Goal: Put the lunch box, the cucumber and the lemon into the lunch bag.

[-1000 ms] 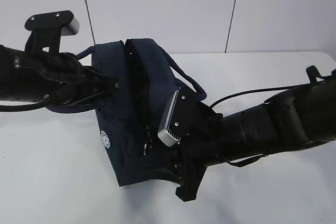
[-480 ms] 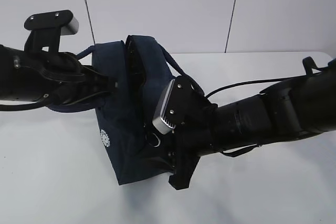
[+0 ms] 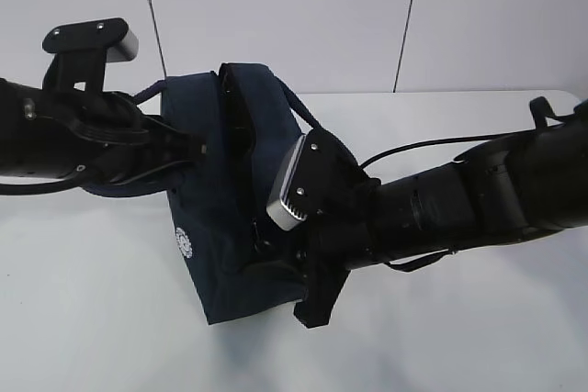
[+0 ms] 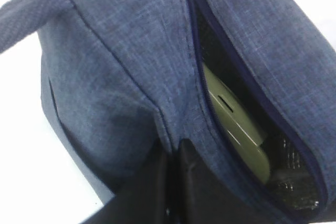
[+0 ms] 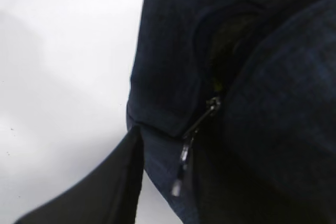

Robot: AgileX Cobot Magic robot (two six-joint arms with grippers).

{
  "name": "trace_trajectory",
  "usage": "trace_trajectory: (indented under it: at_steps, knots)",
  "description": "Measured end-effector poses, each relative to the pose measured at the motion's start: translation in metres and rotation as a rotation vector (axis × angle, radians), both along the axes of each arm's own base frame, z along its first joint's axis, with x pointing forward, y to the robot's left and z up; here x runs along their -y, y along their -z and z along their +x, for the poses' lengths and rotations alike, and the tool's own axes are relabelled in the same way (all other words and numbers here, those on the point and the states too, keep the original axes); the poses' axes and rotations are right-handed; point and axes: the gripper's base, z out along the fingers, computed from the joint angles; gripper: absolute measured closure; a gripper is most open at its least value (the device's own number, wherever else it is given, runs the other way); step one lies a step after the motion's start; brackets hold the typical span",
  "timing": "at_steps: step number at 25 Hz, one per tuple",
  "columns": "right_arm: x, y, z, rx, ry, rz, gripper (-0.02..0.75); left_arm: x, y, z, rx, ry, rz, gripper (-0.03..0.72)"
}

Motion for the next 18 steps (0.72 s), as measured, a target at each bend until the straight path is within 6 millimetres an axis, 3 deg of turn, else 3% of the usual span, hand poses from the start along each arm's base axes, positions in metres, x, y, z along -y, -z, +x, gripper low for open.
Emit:
trace_trajectory:
  at_steps: [18]
  knots:
    - [0.0016, 0.0014, 0.0022, 0.005, 0.022, -0.024, 0.528, 0.0001, 0.0003, -0.0004, -0.005, 0.003, 0.001, 0.687]
